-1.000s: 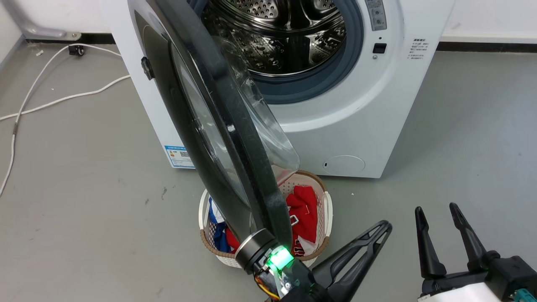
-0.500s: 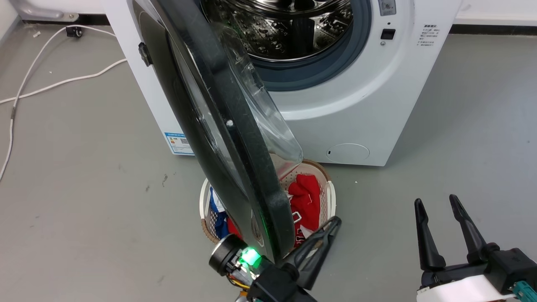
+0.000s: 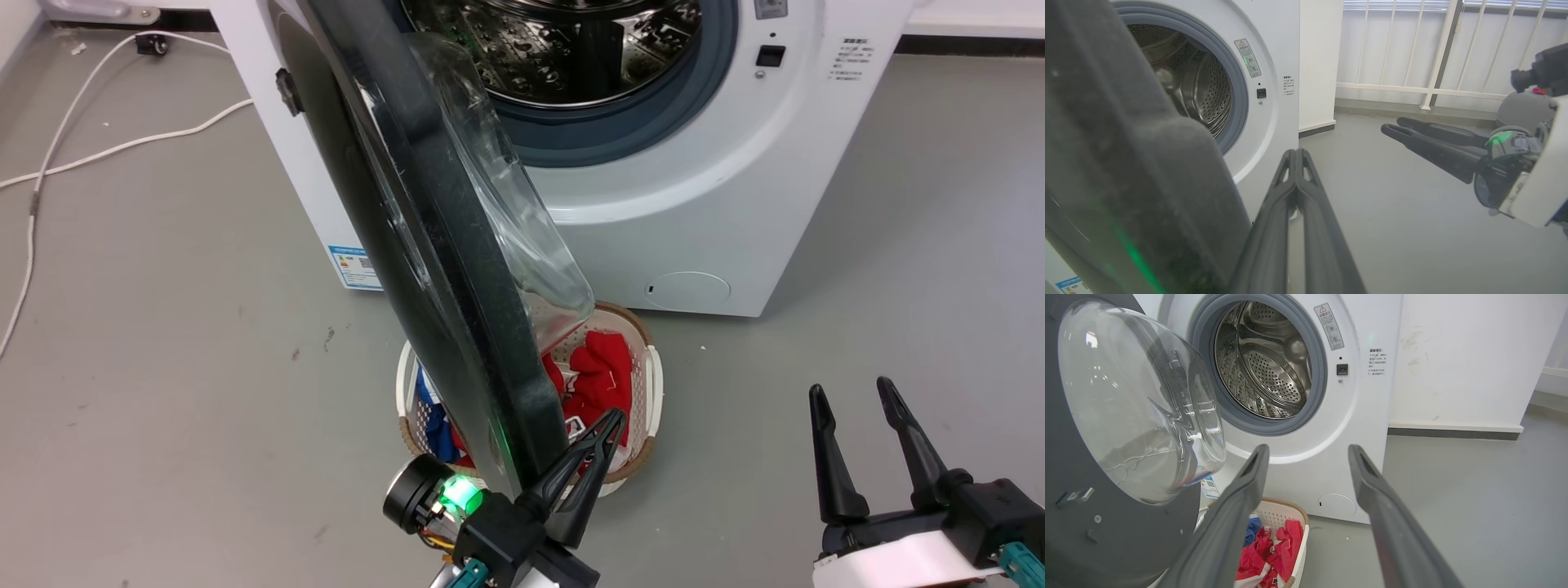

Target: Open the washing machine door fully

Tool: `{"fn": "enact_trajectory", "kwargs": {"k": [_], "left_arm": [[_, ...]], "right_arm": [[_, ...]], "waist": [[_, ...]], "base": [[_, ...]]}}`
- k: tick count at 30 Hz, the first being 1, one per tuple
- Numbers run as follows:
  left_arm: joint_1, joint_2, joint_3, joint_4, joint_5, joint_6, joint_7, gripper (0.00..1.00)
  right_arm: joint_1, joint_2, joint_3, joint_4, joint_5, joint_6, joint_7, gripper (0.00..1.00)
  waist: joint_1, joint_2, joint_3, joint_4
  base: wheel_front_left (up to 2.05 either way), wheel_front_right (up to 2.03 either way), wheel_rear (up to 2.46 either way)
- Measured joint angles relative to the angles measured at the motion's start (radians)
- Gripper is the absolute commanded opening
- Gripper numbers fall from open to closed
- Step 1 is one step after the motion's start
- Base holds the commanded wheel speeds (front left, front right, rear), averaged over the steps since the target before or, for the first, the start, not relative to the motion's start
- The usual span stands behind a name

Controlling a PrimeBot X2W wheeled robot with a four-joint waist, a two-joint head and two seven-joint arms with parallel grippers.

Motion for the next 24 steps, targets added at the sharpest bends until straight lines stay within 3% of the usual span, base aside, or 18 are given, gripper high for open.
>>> {"fn": "enact_trajectory", "kwargs": {"k": [18, 24], "left_arm": [[0.101, 0.008, 0.090, -0.053, 0.017, 0.022, -0.003, 0.00], [0.137, 0.028, 0.177, -0.058, 0.003, 0.059, -0.004, 0.00]], "right_arm": [[0.018, 0.000, 0.020, 0.031, 0.002, 0.000, 0.000, 1.00], [0.017, 0.000, 0.021, 0.036, -0.010, 0.000, 0.000, 1.00]], "waist": [[0.0000, 0.0000, -0.017, 0.160], [0.0000, 0.0000, -0.016, 0.202]], "base": [[0.00, 0.00, 0.00], [0.00, 0.00, 0.00]]}}
